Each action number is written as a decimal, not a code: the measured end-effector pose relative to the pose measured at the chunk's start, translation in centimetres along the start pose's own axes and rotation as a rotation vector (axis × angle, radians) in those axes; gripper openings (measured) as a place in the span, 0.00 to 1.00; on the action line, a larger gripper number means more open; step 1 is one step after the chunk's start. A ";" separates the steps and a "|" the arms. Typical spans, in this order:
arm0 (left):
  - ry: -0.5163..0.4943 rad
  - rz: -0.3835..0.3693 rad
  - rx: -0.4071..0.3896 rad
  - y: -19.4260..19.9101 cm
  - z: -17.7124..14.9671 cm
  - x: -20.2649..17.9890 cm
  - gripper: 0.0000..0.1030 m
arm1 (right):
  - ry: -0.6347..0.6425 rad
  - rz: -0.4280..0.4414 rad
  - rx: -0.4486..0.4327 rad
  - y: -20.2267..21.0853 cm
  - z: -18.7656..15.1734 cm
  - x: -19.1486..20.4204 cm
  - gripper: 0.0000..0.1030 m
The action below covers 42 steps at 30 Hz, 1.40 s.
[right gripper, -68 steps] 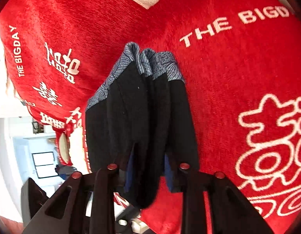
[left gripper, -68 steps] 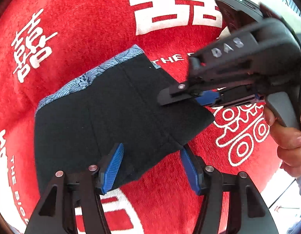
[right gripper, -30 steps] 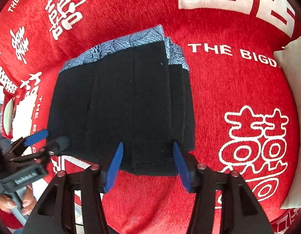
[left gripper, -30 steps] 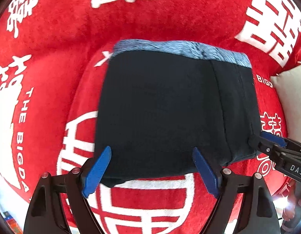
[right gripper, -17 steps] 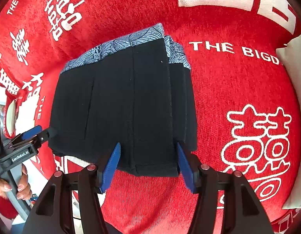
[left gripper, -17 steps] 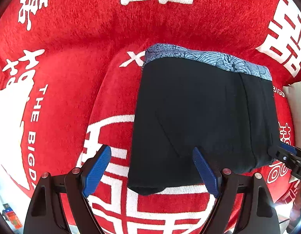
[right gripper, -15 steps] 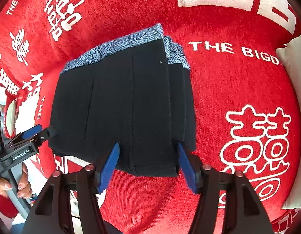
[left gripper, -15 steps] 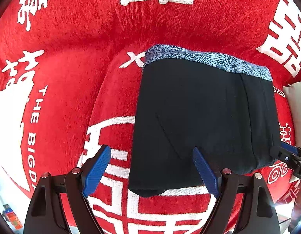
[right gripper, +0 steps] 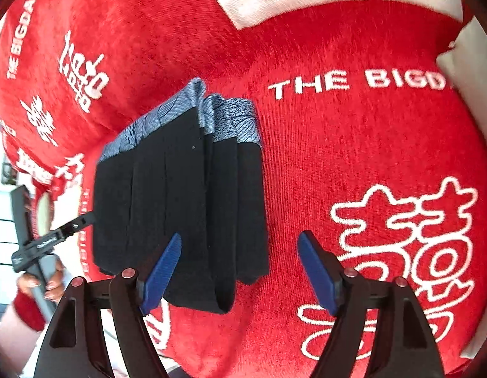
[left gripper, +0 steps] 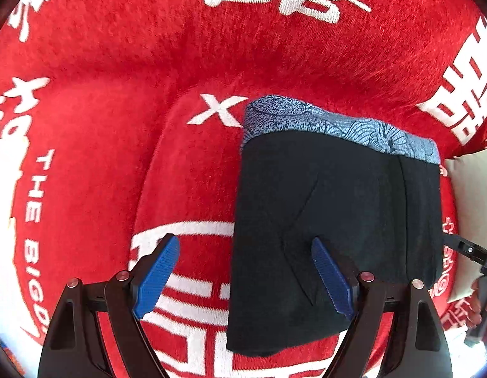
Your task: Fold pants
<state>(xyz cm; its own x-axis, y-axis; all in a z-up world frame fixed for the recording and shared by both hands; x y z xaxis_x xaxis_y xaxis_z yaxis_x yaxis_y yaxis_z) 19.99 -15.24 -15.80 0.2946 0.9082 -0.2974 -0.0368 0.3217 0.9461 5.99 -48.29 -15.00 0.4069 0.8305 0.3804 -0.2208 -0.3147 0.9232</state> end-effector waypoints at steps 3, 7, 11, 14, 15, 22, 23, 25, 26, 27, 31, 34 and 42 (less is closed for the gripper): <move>0.008 -0.091 0.033 -1.0 0.7 0.5 0.84 | -0.022 0.085 0.023 -0.8 0.7 -0.7 0.77; 0.008 -0.197 0.067 -2.4 1.7 0.8 0.84 | -0.006 0.171 0.053 -2.4 1.5 -1.4 0.77; -0.024 -0.246 0.084 -3.5 2.3 0.8 0.94 | -0.016 0.285 0.106 -4.3 2.3 -1.9 0.77; -0.047 -0.274 0.106 -4.7 2.5 0.5 0.98 | -0.029 0.351 0.129 -5.4 2.7 -2.0 0.77; -0.048 -0.292 0.118 -5.2 2.5 0.3 0.98 | -0.034 0.370 0.133 -5.7 2.8 -2.0 0.77; -0.059 -0.297 0.115 -6.1 2.9 -1.5 0.98 | -0.107 0.414 0.172 -6.9 3.6 -2.0 0.75; -0.059 -0.297 0.113 -6.0 2.9 -1.6 0.92 | -0.119 0.403 0.176 -6.9 3.5 -2.2 0.70; -0.058 -0.324 0.105 -5.6 2.8 -1.9 0.80 | -0.124 0.391 0.177 -6.7 3.4 -2.2 0.61; -0.068 -0.319 0.091 -5.2 2.7 -2.1 0.73 | -0.126 0.392 0.172 -6.6 3.3 -1.9 0.53; -0.083 -0.319 0.081 -4.9 2.6 -2.4 0.70 | -0.127 0.394 0.168 -6.4 3.3 -1.9 0.46; -0.099 -0.308 0.055 -3.4 2.5 -2.8 0.57 | -0.147 0.405 0.145 -5.3 3.0 -1.5 0.38; -0.108 -0.303 0.045 -2.2 2.2 -3.1 0.56 | -0.160 0.428 0.133 -4.2 2.7 -1.1 0.36; -0.119 -0.316 0.044 1.9 -0.6 -3.5 0.55 | -0.165 0.469 0.126 -0.9 -0.1 -0.2 0.36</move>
<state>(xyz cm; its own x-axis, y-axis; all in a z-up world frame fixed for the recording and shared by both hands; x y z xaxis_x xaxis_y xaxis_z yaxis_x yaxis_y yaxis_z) 18.34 -17.69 -12.99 0.3943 0.7272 -0.5618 0.1148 0.5676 0.8153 6.02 -48.16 -15.93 0.4263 0.5064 0.7495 -0.3087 -0.6974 0.6468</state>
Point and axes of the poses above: each gripper's, at about its wrist camera, not at the fingertips, and y roughly against the way its jaws point, x to its left, z to its top, the point moved 2 cm from there along -y, roughly the way its jaws point, and after that the axes turned 5 degrees about -z, right-handed, at the moved point
